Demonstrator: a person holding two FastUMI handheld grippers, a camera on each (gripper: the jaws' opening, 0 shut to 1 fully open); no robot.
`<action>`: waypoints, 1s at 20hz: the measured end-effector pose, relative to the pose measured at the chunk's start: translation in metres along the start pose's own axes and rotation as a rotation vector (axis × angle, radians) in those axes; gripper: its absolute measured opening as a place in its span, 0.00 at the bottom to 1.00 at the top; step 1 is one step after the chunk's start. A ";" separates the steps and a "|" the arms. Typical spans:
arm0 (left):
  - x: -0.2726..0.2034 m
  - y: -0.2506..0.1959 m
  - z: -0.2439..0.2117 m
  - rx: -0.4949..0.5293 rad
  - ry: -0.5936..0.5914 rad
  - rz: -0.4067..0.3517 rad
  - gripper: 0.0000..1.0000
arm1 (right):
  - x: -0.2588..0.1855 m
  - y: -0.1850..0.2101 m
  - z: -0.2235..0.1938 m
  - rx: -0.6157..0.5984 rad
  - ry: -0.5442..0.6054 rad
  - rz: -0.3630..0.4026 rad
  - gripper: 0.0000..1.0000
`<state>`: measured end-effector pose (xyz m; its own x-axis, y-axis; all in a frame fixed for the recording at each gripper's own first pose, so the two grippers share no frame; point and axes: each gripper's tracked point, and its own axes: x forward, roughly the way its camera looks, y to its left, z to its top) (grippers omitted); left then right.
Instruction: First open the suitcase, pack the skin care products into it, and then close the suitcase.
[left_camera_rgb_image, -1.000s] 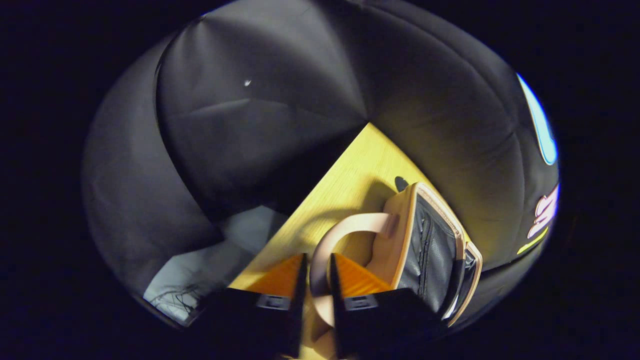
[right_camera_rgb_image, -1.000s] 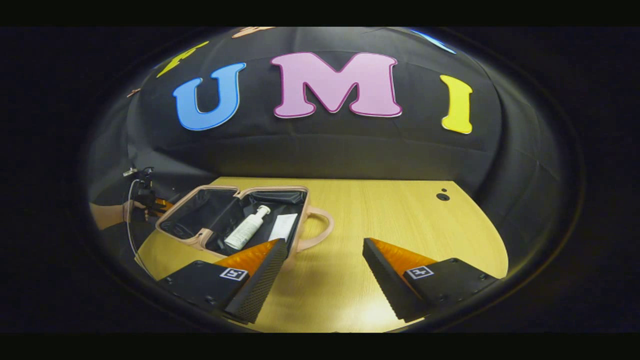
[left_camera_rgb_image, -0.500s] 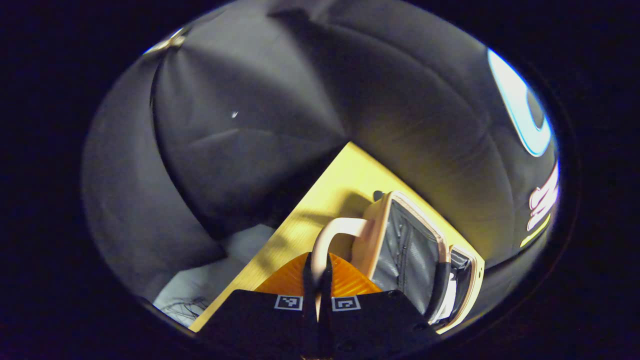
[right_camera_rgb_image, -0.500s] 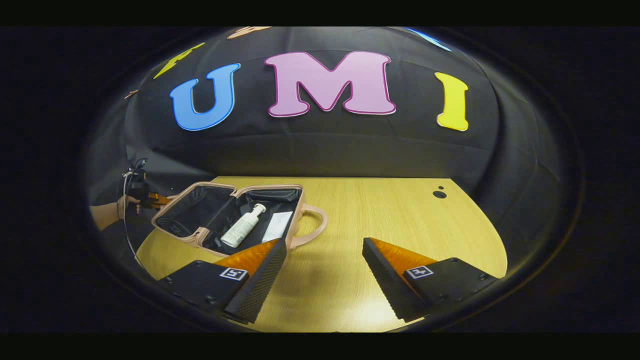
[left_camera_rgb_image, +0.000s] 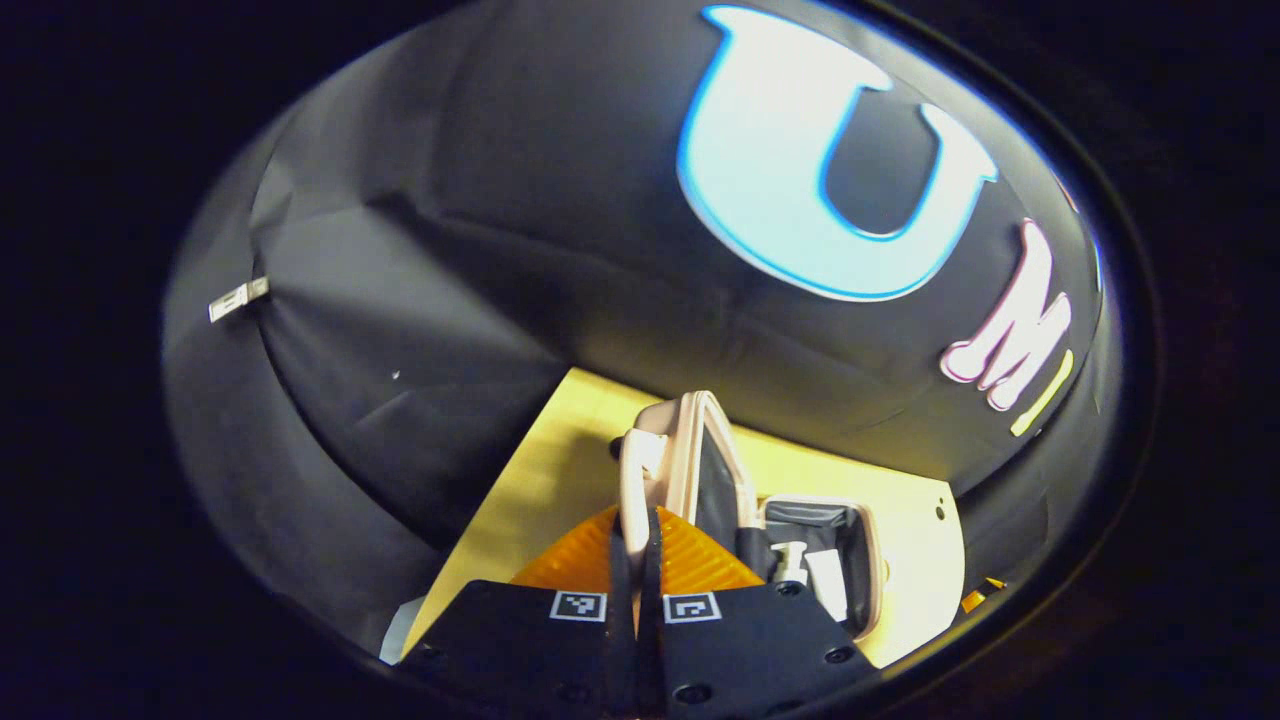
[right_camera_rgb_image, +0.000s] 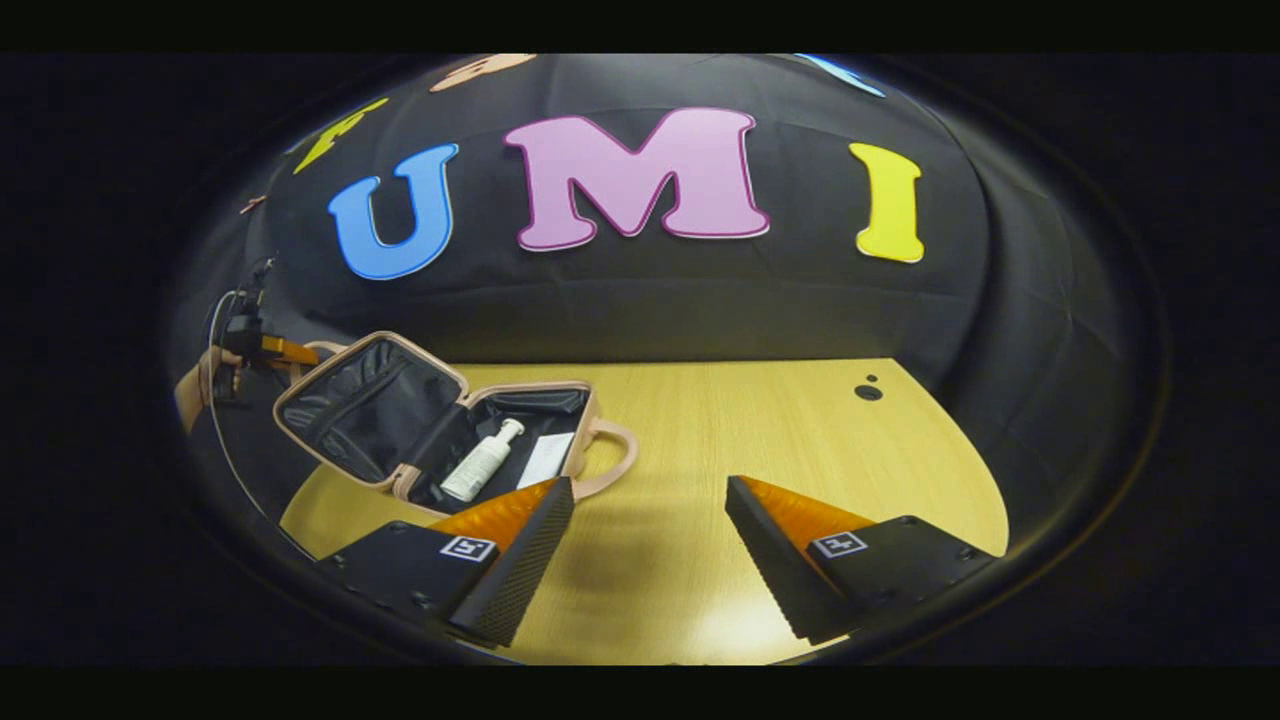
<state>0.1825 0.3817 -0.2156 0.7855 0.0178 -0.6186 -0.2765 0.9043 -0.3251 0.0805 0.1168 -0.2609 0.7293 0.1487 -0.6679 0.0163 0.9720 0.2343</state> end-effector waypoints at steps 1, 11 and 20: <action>-0.012 -0.015 0.006 0.021 -0.010 -0.008 0.06 | -0.004 -0.004 0.005 0.000 -0.007 0.000 0.98; -0.029 -0.205 -0.014 0.110 -0.064 -0.138 0.06 | -0.023 -0.058 0.021 0.075 -0.056 -0.005 0.98; 0.026 -0.347 -0.115 0.074 0.015 -0.310 0.06 | -0.017 -0.118 0.018 0.046 -0.087 -0.023 0.98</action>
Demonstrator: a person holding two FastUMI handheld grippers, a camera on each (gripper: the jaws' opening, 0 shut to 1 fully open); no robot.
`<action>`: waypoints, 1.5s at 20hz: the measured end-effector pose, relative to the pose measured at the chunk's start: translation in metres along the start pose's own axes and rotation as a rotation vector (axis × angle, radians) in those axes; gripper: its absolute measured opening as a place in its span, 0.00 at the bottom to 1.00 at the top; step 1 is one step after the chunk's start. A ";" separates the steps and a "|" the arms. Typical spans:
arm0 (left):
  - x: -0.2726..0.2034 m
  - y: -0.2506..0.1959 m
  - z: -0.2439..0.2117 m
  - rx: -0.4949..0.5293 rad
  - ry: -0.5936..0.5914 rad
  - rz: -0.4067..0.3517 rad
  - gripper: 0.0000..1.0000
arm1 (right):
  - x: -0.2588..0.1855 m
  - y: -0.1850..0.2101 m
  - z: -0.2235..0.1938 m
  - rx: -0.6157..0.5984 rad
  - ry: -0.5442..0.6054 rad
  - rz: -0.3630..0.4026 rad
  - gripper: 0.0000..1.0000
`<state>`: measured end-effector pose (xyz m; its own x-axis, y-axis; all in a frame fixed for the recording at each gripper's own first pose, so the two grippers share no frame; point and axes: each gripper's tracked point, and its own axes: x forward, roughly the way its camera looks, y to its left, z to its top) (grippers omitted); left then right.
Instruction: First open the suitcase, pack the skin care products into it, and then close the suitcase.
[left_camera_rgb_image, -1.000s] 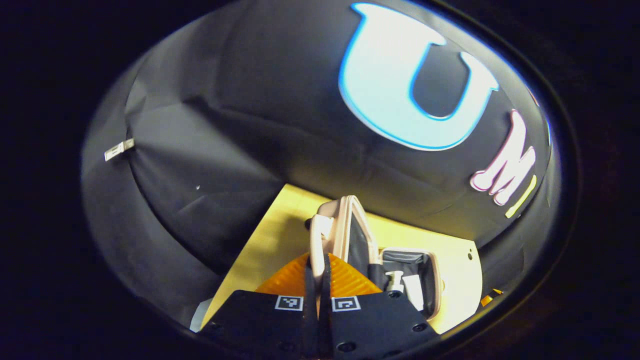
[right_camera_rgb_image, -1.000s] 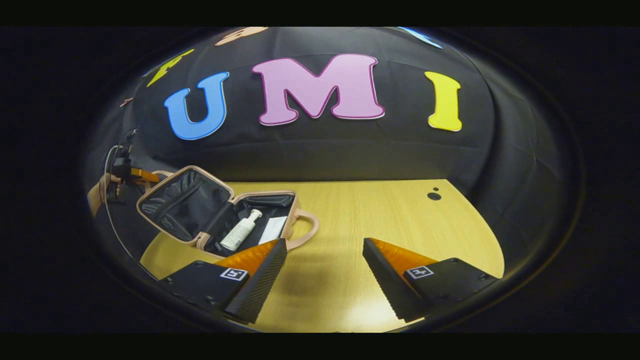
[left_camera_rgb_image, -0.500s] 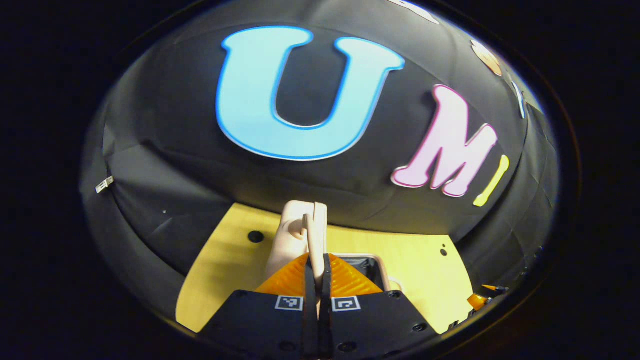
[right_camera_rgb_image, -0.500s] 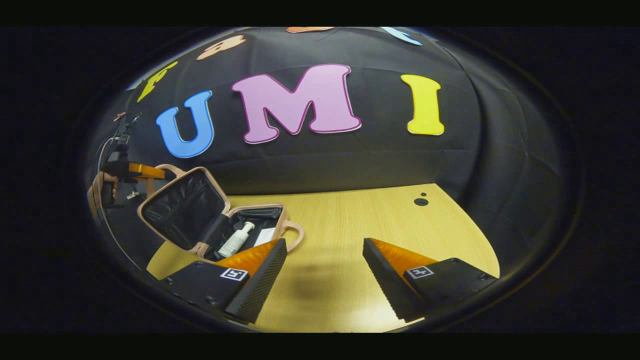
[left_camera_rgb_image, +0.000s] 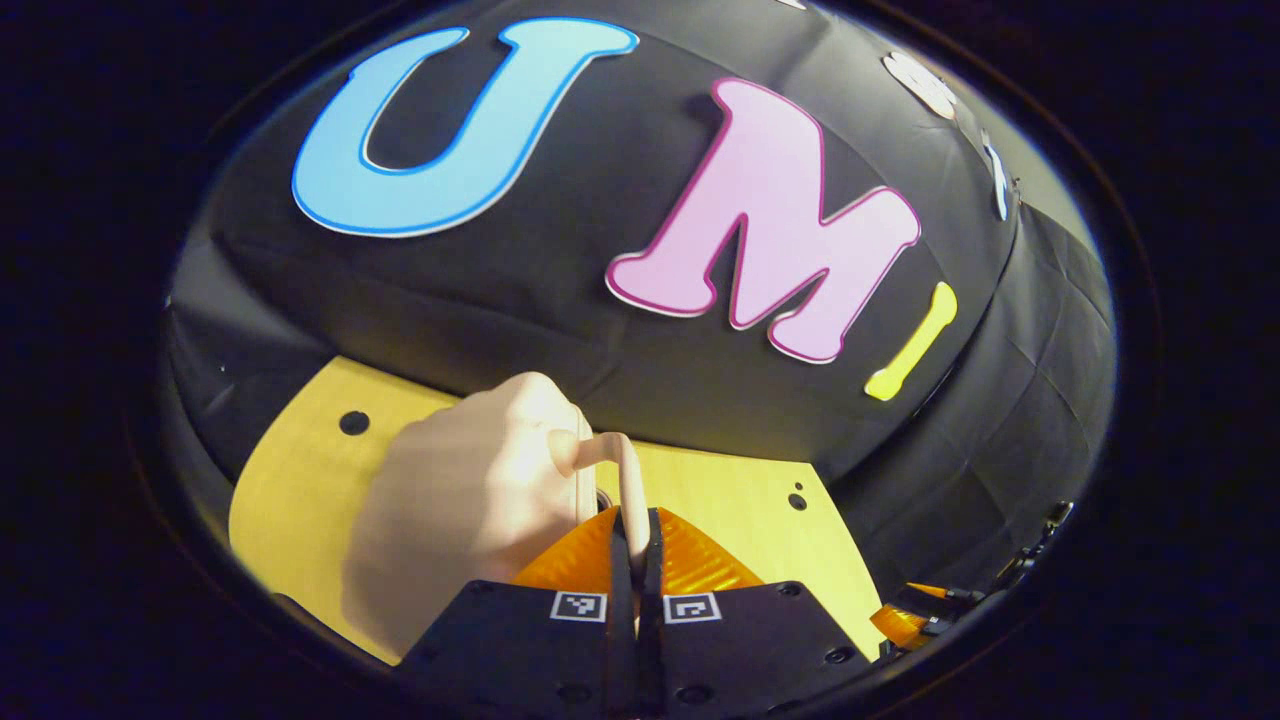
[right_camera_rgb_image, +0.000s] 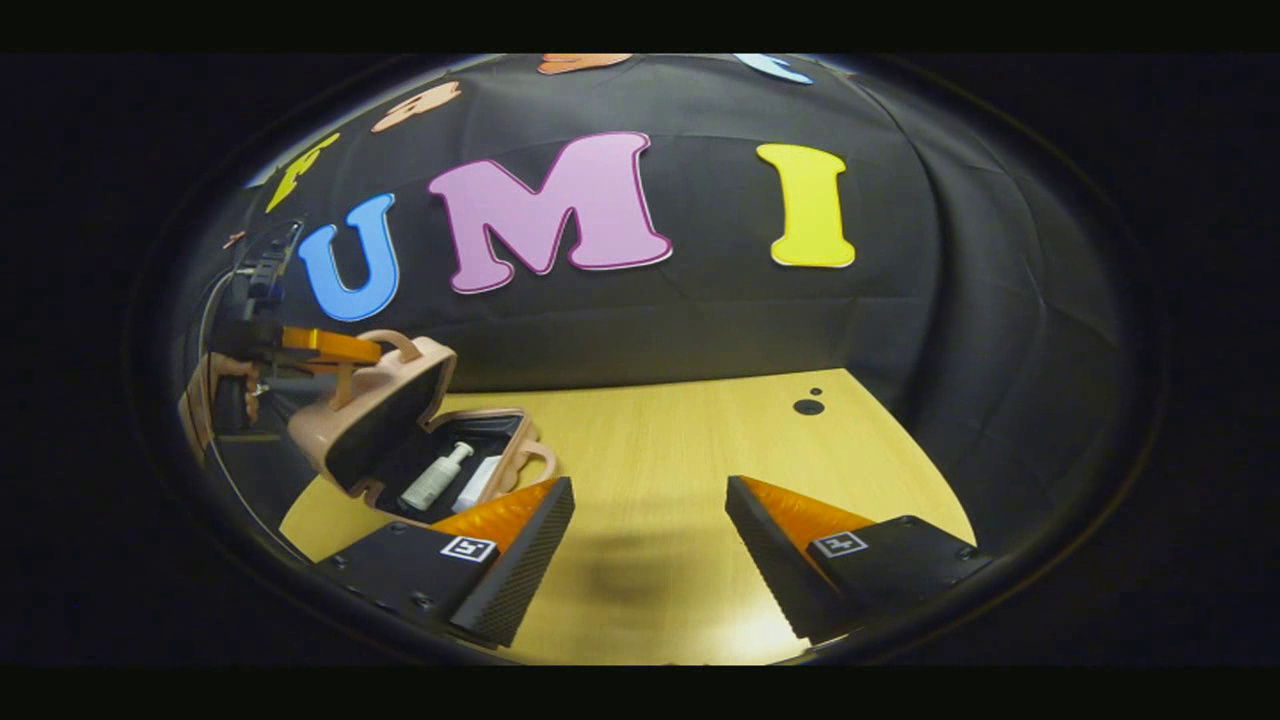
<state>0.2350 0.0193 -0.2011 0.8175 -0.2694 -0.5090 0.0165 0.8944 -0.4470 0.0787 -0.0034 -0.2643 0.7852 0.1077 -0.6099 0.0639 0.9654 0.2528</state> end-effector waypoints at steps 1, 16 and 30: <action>0.014 -0.010 -0.018 -0.001 0.023 -0.015 0.06 | 0.002 -0.006 0.000 -0.024 -0.005 0.001 0.98; 0.080 -0.067 -0.144 0.330 0.019 0.101 0.89 | -0.003 -0.051 0.000 -0.020 -0.014 0.045 0.98; -0.275 -0.138 -0.042 0.415 -0.629 0.179 0.95 | -0.180 0.049 0.088 -0.081 -0.324 -0.017 0.98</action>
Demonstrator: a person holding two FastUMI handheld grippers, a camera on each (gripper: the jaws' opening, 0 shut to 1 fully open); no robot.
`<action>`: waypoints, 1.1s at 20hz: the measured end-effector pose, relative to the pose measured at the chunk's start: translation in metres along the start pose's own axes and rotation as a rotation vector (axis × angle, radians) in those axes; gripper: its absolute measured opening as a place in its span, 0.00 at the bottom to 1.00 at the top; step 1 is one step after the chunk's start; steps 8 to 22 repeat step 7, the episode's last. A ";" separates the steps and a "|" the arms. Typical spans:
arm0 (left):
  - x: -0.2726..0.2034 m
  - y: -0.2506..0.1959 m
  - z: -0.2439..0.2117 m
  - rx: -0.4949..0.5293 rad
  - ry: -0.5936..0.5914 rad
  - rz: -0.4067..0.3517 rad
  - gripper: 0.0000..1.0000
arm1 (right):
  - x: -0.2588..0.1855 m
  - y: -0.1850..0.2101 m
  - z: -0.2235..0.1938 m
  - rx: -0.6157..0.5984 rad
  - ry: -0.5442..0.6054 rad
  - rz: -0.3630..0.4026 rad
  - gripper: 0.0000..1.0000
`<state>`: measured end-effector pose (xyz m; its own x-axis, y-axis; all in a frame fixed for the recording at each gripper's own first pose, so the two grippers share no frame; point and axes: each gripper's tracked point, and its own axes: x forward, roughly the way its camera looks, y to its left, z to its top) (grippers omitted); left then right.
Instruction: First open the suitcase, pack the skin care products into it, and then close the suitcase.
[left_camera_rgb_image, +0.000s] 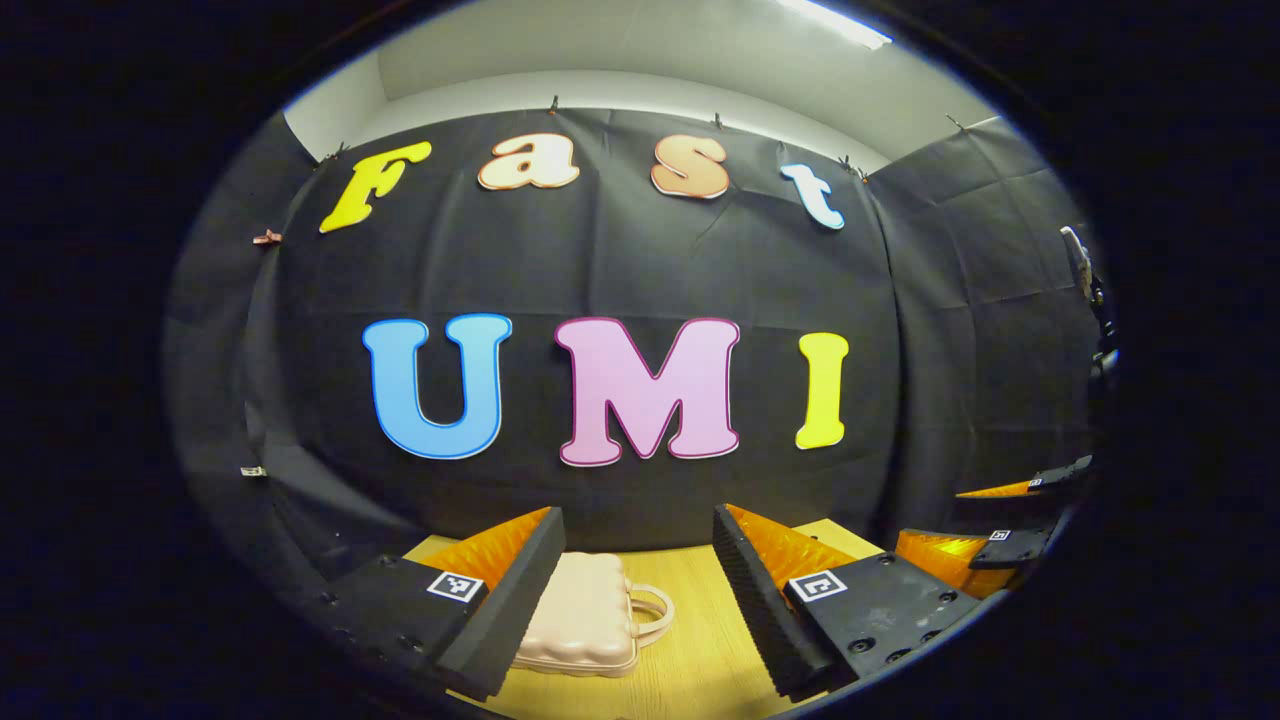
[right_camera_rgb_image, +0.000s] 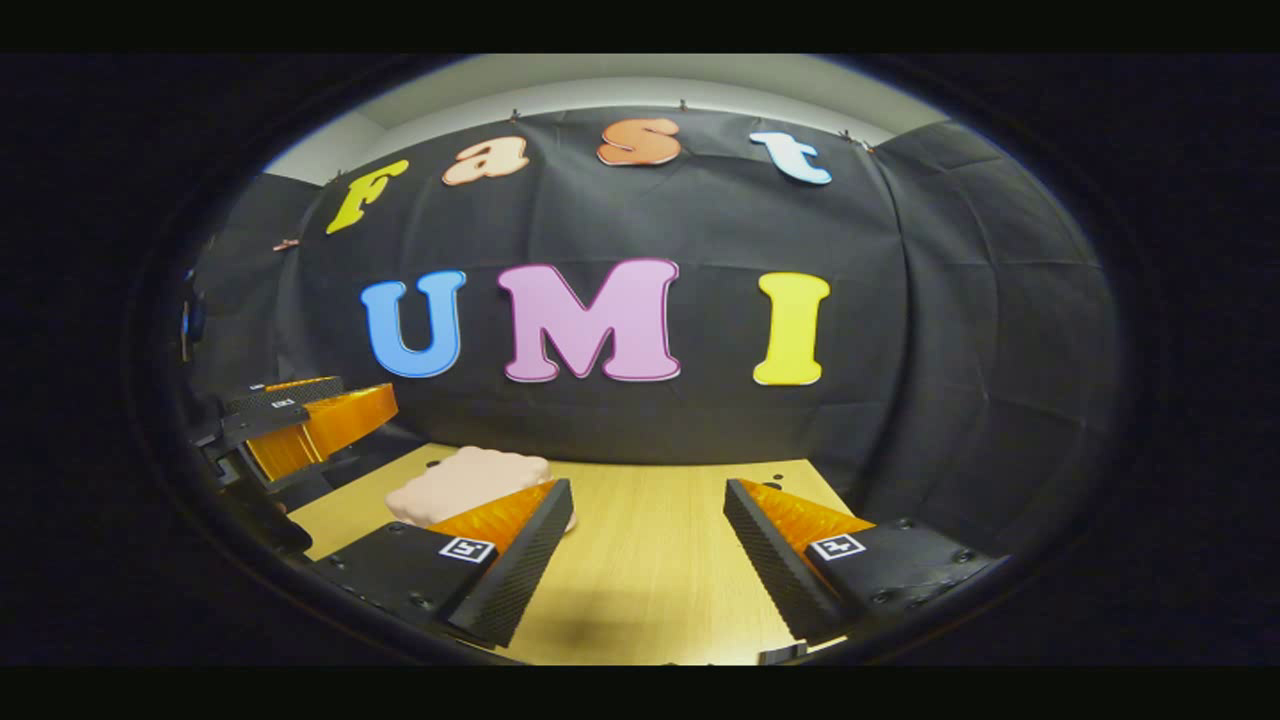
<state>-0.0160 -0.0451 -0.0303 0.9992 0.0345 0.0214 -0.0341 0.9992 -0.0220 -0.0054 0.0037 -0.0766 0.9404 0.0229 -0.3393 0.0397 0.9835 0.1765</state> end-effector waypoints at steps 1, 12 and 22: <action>-0.015 0.002 0.005 -0.007 -0.013 -0.001 0.95 | -0.012 0.006 0.007 0.001 -0.023 -0.004 0.98; -0.050 0.026 0.005 -0.056 -0.013 0.001 0.95 | -0.056 0.018 0.029 -0.012 -0.134 -0.043 0.89; -0.050 0.026 0.005 -0.056 -0.013 0.001 0.95 | -0.056 0.018 0.029 -0.012 -0.134 -0.043 0.89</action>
